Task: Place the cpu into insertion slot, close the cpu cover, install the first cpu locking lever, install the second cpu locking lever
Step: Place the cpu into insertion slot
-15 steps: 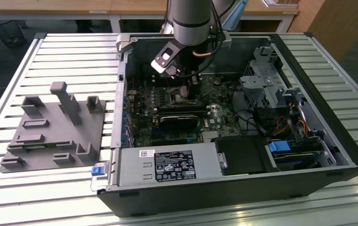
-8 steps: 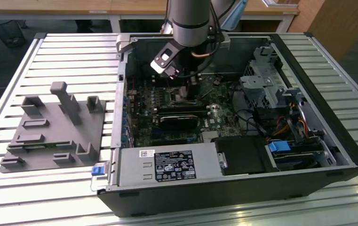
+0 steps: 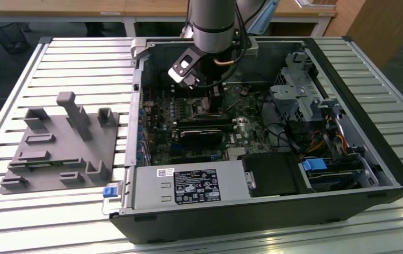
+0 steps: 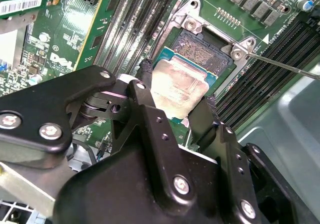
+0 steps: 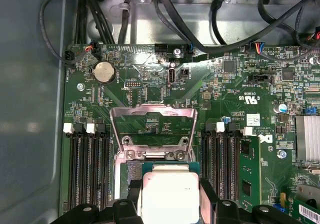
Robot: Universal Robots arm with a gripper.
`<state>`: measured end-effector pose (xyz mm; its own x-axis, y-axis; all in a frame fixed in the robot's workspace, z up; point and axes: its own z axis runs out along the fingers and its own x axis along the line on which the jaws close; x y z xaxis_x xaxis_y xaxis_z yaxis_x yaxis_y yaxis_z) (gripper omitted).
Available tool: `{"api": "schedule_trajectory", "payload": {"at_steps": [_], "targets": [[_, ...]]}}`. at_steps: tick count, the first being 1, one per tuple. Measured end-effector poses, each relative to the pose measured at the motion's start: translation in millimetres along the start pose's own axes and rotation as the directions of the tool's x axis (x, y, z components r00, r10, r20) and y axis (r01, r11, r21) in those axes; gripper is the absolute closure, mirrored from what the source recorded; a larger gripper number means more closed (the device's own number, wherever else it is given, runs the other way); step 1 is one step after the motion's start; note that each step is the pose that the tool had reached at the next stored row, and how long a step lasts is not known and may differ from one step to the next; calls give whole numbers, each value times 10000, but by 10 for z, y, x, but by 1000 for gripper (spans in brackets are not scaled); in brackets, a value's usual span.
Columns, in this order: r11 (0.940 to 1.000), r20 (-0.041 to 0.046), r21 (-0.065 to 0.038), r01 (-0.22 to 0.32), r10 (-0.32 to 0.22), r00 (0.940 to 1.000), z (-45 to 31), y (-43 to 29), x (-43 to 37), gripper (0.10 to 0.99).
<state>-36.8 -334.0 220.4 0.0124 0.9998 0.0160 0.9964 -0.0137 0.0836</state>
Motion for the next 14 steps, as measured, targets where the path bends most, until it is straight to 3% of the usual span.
{"api": "schedule_trajectory", "payload": {"at_steps": [14], "targets": [[10000, 14, -1, 1, -1, 10000, 50, -46, 41, 549]]}}
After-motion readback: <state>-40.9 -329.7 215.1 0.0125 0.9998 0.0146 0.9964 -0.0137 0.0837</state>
